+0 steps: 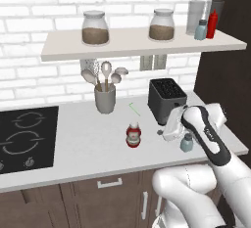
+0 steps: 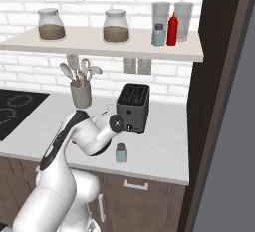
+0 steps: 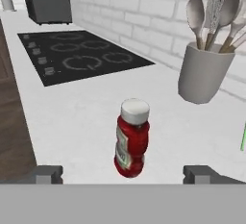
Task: Put the shaker and condiment bottle from the counter next to their counterparts in the cabinet.
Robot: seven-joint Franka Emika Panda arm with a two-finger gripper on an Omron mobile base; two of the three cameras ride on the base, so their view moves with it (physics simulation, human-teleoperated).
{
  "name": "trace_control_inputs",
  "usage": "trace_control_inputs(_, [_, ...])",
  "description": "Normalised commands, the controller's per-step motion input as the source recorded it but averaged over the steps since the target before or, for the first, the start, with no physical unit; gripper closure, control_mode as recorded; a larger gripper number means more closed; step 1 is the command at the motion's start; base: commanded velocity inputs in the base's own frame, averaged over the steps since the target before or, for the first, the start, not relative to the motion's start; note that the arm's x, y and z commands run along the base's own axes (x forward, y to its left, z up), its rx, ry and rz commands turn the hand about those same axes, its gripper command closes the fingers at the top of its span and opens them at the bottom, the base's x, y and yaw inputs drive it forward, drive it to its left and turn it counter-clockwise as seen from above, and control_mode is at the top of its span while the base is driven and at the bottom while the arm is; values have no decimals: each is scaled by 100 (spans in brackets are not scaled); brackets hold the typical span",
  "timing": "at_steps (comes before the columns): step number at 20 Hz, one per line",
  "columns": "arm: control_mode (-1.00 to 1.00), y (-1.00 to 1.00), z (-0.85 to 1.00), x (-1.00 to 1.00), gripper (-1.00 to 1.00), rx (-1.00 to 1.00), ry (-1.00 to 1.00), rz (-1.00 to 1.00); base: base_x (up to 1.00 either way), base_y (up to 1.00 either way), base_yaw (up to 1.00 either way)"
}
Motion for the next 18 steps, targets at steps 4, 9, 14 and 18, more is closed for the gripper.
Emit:
trace_control_inputs(4, [-100, 2, -36, 0, -100, -8, 0, 0, 0, 0, 0])
trace_control_inputs(9, [-100, 22, -69, 21, -100, -10, 0, 0, 0, 0, 0])
trace_control_inputs(14, [-100, 40, -18, 0, -100, -2, 0, 0, 0, 0, 0])
trace_control_inputs(18, [-100, 45, 0, 0, -100, 0, 0, 0, 0, 0, 0])
